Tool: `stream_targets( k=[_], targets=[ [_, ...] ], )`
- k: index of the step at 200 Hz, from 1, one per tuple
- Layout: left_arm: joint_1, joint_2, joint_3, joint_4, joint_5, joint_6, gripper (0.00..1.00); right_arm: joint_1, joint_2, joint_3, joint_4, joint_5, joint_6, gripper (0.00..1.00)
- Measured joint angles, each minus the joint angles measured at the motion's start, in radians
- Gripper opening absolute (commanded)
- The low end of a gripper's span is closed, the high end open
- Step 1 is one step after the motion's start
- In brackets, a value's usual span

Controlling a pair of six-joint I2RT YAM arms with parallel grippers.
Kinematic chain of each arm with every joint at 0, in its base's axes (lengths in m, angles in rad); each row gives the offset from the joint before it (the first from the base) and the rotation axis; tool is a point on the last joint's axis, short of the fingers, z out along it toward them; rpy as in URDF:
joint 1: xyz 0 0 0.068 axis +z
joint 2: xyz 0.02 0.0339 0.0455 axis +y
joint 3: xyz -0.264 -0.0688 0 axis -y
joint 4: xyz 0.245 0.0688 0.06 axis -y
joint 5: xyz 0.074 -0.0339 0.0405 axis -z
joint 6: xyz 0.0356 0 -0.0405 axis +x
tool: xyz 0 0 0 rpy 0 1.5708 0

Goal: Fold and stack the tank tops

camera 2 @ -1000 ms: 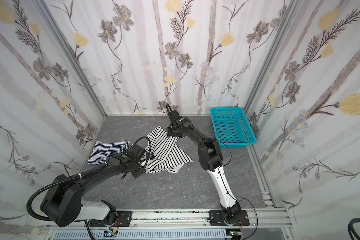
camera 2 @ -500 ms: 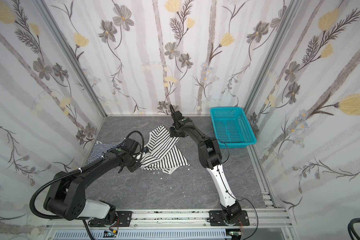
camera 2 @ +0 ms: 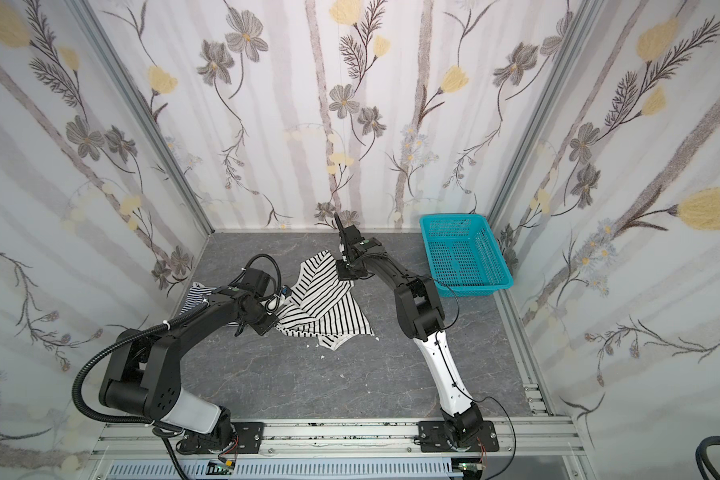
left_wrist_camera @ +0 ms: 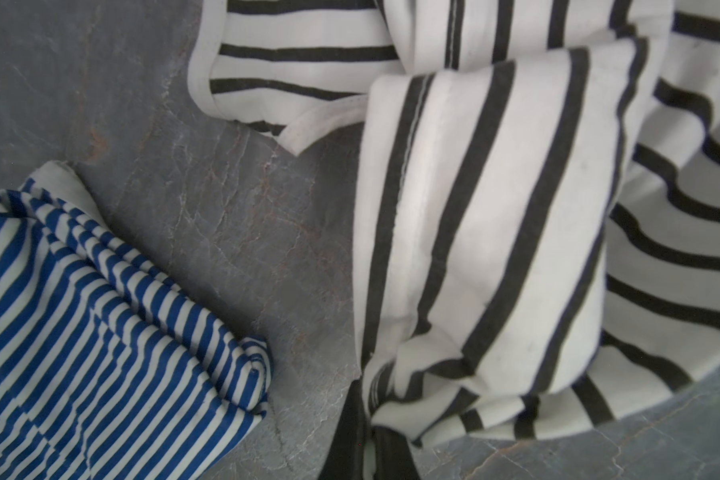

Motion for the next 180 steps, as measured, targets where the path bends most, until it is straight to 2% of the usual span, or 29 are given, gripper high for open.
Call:
stream_targets(
  k=[50, 104, 144, 180],
  targets=[
    [0.036, 0.014, 0.101, -0.008, 0.0, 0.0, 0.0, -0.002, -0.193, -0.148, 0.037, 0.028, -0.005, 0.0],
    [0.068, 0.003, 0.393, -0.006, -0.054, -0.001, 0.0, -0.026, -0.512, -0.246, 0.069, 0.105, 0.002, 0.0],
    [0.068, -0.045, 0.61, -0.003, -0.071, -0.026, 0.0, -0.019, -0.738, -0.274, 0.07, 0.158, 0.021, 0.0],
    [0.068, -0.152, 0.695, -0.004, -0.066, -0.042, 0.0, 0.005, -0.964, -0.352, 0.076, 0.232, 0.052, 0.0]
  ],
)
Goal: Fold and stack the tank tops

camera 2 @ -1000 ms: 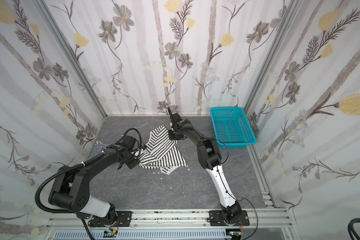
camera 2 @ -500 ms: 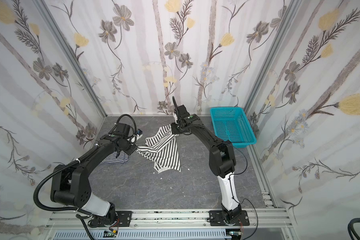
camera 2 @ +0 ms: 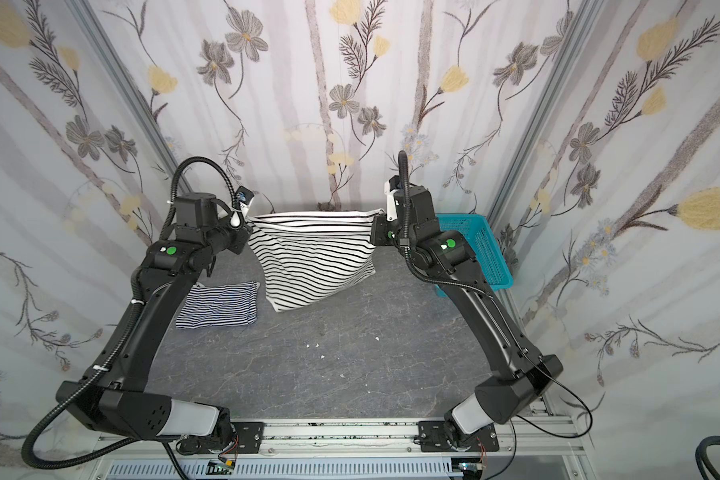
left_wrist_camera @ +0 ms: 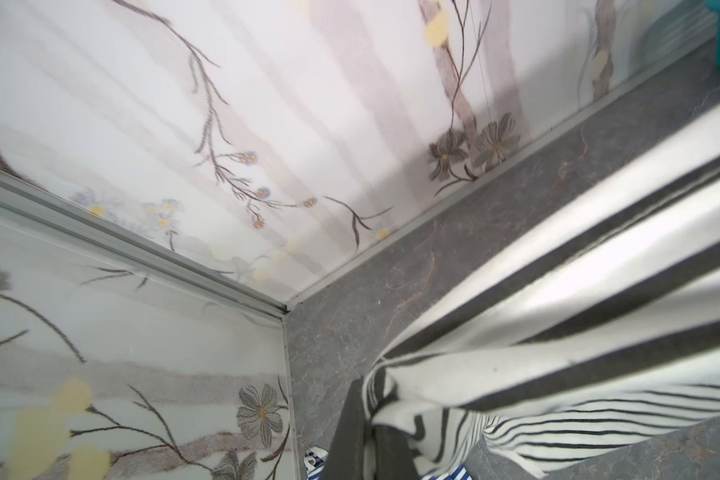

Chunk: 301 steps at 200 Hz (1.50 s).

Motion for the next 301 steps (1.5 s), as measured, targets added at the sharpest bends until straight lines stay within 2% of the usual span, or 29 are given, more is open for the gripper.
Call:
stream_targets(
  k=[28, 54, 89, 146, 202, 231, 254, 273, 288, 301],
  targets=[
    [-0.002, -0.063, 0.051, -0.009, 0.006, -0.006, 0.0, 0.014, -0.145, -0.031, -0.002, 0.008, 0.031, 0.0],
    [-0.002, -0.087, 0.111, -0.012, 0.02, -0.006, 0.0, 0.018, -0.22, -0.015, -0.003, 0.008, 0.051, 0.0],
    [-0.003, -0.047, 0.18, -0.011, 0.045, -0.014, 0.0, -0.005, -0.21, 0.04, -0.005, 0.01, 0.066, 0.0],
    [-0.002, 0.272, 0.371, -0.026, 0.087, -0.062, 0.0, -0.148, 0.033, 0.136, -0.003, -0.046, 0.057, 0.0],
    [0.0, 0.66, 0.814, -0.026, 0.077, -0.086, 0.0, -0.301, 0.274, 0.303, 0.022, -0.216, 0.032, 0.0],
    [0.013, 0.752, 0.991, -0.027, 0.071, -0.112, 0.0, -0.336, 0.335, 0.409, 0.053, -0.313, 0.033, 0.0],
    [0.036, 0.74, 1.016, -0.016, 0.082, -0.146, 0.0, -0.353, 0.353, 0.483, 0.094, -0.384, 0.042, 0.0],
    [0.065, 0.706, 0.965, -0.002, 0.121, -0.183, 0.0, -0.36, 0.352, 0.488, 0.122, -0.414, 0.059, 0.0],
    [0.089, 0.67, 0.878, 0.012, 0.155, -0.211, 0.0, -0.361, 0.345, 0.428, 0.154, -0.439, 0.066, 0.0],
    [0.099, 0.632, 0.768, 0.019, 0.182, -0.216, 0.0, -0.361, 0.323, 0.312, 0.188, -0.446, 0.078, 0.0]
  ],
)
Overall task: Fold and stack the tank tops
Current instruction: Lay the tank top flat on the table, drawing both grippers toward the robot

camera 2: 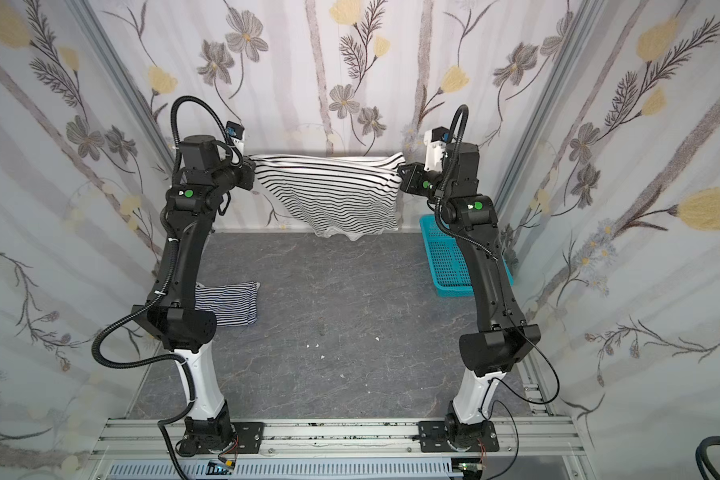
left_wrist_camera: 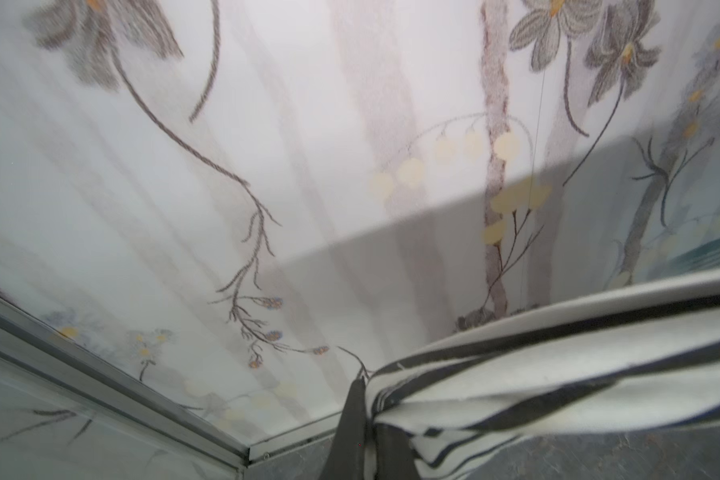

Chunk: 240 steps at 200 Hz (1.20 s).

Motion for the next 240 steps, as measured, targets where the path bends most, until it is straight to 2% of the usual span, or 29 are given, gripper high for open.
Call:
stream_targets(
  k=[37, 65, 93, 126, 163, 200, 240],
  targets=[
    [0.003, -0.105, -0.399, 0.009, 0.039, 0.027, 0.0, 0.0, -0.116, -0.437, 0.12, -0.007, 0.034, 0.0],
    [0.006, -0.274, -0.749, -0.005, 0.109, 0.072, 0.0, 0.0, -0.277, -0.768, 0.217, -0.022, 0.056, 0.0],
    [-0.018, -0.469, -1.026, 0.013, 0.137, 0.129, 0.0, 0.004, -0.383, -0.947, 0.273, -0.029, 0.074, 0.0],
    [-0.089, -0.591, -1.3, 0.022, 0.101, 0.204, 0.0, 0.023, -0.433, -1.089, 0.298, -0.017, 0.073, 0.0],
    [-0.151, -0.662, -1.495, 0.019, 0.041, 0.261, 0.0, 0.071, -0.491, -1.263, 0.304, 0.013, 0.075, 0.0],
    [-0.192, -0.739, -1.592, 0.018, 0.016, 0.289, 0.03, 0.117, -0.574, -1.423, 0.315, 0.056, 0.092, 0.01],
    [-0.258, -0.746, -1.669, 0.007, -0.014, 0.32, 0.09, 0.18, -0.578, -1.547, 0.32, 0.077, 0.134, 0.01]
  ],
)
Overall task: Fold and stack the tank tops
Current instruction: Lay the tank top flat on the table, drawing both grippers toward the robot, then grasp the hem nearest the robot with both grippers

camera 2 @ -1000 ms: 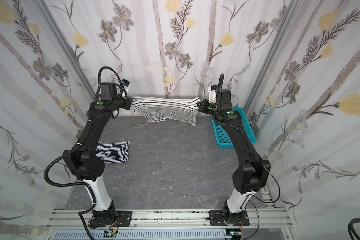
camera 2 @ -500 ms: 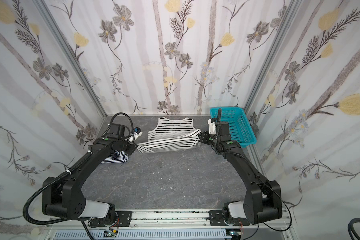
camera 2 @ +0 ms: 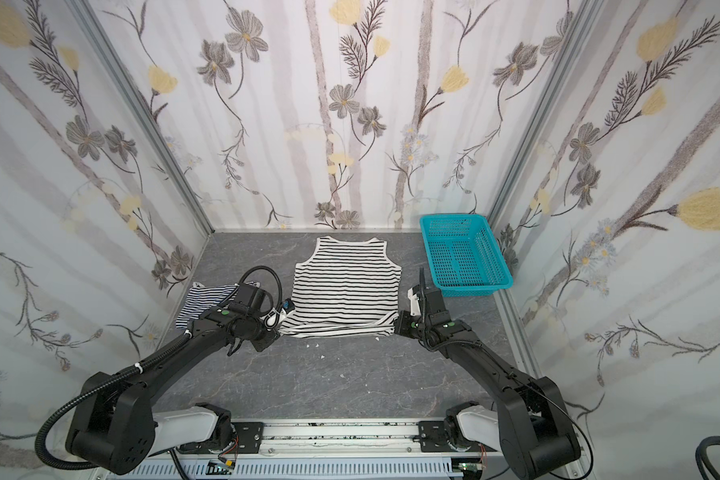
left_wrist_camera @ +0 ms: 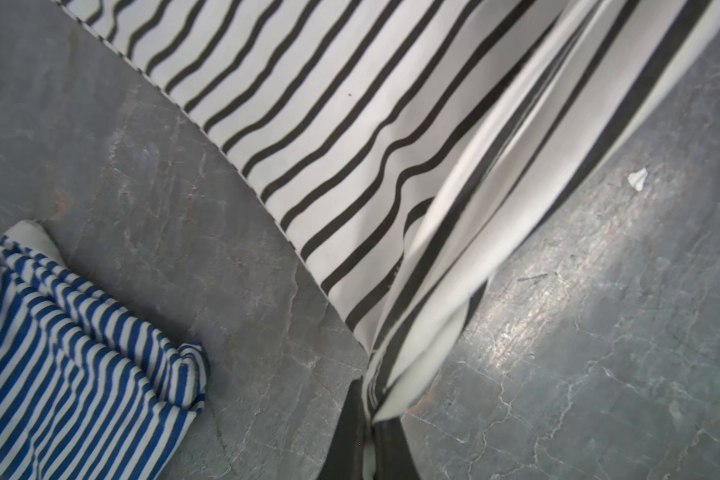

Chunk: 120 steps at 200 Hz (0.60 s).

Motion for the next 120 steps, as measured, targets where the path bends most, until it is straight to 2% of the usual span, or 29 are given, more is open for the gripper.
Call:
stream_targets(
  k=[26, 63, 87, 120],
  targets=[
    [-0.014, 0.023, -0.015, -0.006, -0.045, 0.011, 0.14, 0.056, 0.002, -0.048, 0.008, 0.009, 0.024, 0.02],
    [-0.029, 0.016, -0.041, -0.025, -0.071, 0.037, 0.29, 0.094, -0.011, -0.099, 0.021, 0.031, 0.056, 0.08],
    [-0.031, 0.0, -0.05, -0.063, -0.093, 0.074, 0.4, 0.096, -0.032, -0.124, 0.016, 0.039, 0.064, 0.14],
    [-0.03, -0.057, -0.05, -0.118, -0.12, 0.13, 0.44, 0.097, -0.102, -0.126, -0.031, 0.06, 0.076, 0.25]
  ],
)
